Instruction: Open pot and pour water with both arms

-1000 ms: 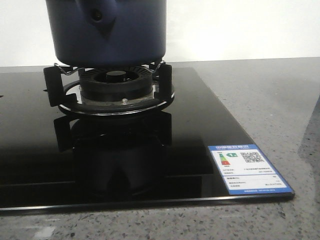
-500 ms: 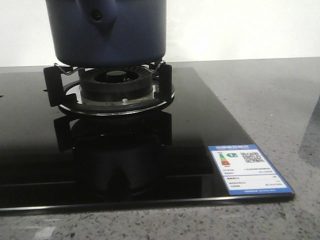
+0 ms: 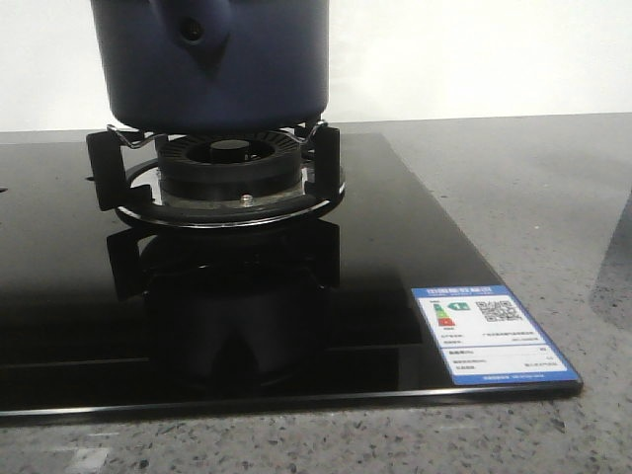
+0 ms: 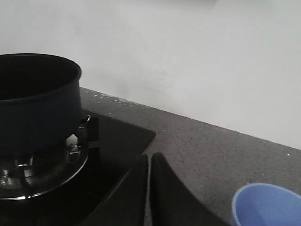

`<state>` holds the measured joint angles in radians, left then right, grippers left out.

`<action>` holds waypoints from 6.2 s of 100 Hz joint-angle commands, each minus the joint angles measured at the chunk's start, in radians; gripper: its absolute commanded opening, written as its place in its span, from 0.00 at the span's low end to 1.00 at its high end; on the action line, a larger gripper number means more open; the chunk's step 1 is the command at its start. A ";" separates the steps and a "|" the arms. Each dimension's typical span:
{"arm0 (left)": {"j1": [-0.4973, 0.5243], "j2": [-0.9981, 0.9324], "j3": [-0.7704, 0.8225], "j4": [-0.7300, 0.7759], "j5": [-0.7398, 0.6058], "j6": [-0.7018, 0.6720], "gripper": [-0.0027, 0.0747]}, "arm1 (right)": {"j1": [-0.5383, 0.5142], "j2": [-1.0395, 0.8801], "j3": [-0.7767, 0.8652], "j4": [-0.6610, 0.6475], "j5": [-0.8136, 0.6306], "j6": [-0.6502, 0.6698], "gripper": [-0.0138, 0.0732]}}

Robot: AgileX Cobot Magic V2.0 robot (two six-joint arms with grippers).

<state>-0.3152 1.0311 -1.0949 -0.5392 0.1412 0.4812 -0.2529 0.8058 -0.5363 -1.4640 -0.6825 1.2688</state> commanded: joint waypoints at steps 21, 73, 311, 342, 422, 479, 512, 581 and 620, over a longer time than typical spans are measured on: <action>-0.125 0.009 -0.039 -0.021 -0.097 -0.001 0.44 | 0.001 -0.015 -0.026 0.037 -0.055 0.004 0.10; -0.237 0.256 -0.039 -0.013 -0.219 -0.001 0.44 | 0.001 -0.015 -0.026 0.037 -0.083 0.004 0.37; 0.078 -0.092 0.002 0.049 -0.093 0.003 0.01 | 0.001 -0.031 -0.095 0.215 0.118 0.004 0.08; 0.089 -0.448 0.436 0.047 -0.297 0.003 0.01 | 0.001 -0.305 0.072 0.215 0.151 -0.011 0.08; 0.089 -0.917 0.924 0.003 -0.360 0.003 0.01 | 0.001 -0.698 0.428 0.142 0.342 -0.011 0.08; 0.089 -0.917 0.924 0.003 -0.358 0.003 0.01 | 0.001 -0.698 0.428 0.142 0.342 -0.011 0.08; 0.089 -0.917 0.924 0.022 -0.358 0.003 0.01 | 0.001 -0.698 0.428 0.142 0.342 -0.011 0.08; 0.324 -1.065 1.107 0.526 -0.086 -0.534 0.01 | 0.001 -0.696 0.428 0.142 0.342 -0.011 0.08; 0.332 -1.065 1.105 0.525 -0.089 -0.534 0.01 | 0.001 -0.696 0.428 0.142 0.344 -0.011 0.08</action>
<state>0.0160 -0.0041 0.0000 -0.0116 0.1282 -0.0430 -0.2529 0.0965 -0.0812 -1.3360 -0.3345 1.2647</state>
